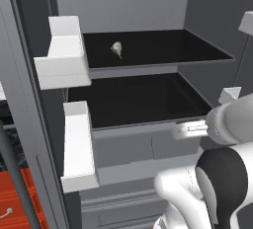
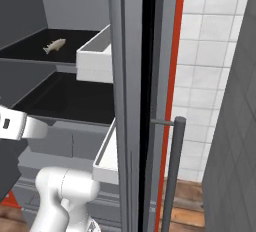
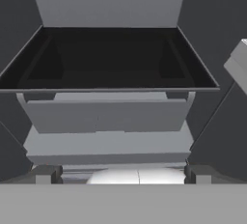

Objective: Gather the potato and mushroom from the fridge and place them on a tray on the dining counter. Then gather the fish and chicken drumstick from the fridge and place them on the other tray.

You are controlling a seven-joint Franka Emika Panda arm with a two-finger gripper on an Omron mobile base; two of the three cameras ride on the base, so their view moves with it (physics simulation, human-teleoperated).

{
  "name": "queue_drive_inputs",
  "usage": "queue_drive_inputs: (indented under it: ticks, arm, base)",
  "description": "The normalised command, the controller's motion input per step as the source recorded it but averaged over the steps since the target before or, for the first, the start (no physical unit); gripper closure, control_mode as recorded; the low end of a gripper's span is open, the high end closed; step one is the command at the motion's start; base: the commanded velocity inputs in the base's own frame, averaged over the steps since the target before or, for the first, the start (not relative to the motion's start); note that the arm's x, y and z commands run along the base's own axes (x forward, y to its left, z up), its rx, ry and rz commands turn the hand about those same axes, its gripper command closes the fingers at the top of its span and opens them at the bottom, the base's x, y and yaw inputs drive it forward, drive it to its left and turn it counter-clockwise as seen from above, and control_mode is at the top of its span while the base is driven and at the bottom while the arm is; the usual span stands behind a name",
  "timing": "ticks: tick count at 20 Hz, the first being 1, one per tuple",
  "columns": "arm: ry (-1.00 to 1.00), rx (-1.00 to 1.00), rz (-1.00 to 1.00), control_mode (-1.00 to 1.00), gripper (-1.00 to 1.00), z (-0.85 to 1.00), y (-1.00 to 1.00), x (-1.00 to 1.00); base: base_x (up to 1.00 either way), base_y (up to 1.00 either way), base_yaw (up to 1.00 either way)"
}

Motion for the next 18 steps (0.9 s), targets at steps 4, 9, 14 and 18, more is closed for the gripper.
queue_drive_inputs:
  ticks: [4, 9, 14, 18]
  arm:
    - [0.0, 0.0, 0.0, 1.0, -1.0, 0.0, 0.0, 0.0]
    - [0.0, 0.0, 0.0, 1.0, -1.0, 0.0, 0.0, 0.0]
    - [-0.03, 0.02, 0.03, -1.0, -1.0, 0.12, 0.01, 0.11]
    - [-0.03, 0.05, 0.12, -1.0, -1.0, 0.44, 0.14, 0.41]
  base:
    - [0.41, -0.02, 0.11]
    - [0.08, 0.0, 0.01]
    - [0.04, 0.0, 0.0]
    - [0.0, 0.0, 0.0]
